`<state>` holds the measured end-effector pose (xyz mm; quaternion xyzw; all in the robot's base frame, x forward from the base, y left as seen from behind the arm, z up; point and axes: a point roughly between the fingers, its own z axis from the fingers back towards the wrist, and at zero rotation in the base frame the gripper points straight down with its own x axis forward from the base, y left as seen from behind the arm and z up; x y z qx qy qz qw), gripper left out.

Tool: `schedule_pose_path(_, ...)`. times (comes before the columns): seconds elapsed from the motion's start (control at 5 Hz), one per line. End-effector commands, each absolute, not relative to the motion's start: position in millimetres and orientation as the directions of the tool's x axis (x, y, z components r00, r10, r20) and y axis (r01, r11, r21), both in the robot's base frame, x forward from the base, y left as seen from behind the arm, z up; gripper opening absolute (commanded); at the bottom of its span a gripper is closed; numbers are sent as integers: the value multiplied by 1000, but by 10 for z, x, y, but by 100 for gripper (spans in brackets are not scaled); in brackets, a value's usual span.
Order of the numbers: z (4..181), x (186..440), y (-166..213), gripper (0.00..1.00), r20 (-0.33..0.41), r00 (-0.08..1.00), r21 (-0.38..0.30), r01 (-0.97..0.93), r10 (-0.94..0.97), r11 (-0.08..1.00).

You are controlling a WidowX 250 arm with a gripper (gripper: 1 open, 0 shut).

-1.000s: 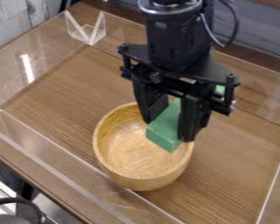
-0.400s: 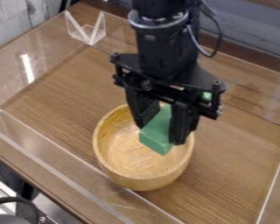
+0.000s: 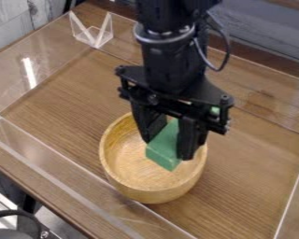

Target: Put the green block in the brown bowl

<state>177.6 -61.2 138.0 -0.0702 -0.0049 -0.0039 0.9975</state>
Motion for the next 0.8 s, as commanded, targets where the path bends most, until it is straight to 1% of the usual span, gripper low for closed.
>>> schedule_pose_path(0.0,1369,1821,-595,0,37,999,-146,2,3,989)
schedule_pose_path(0.6,1218,1829,-580,0,27,1000,-147,-5,9,989)
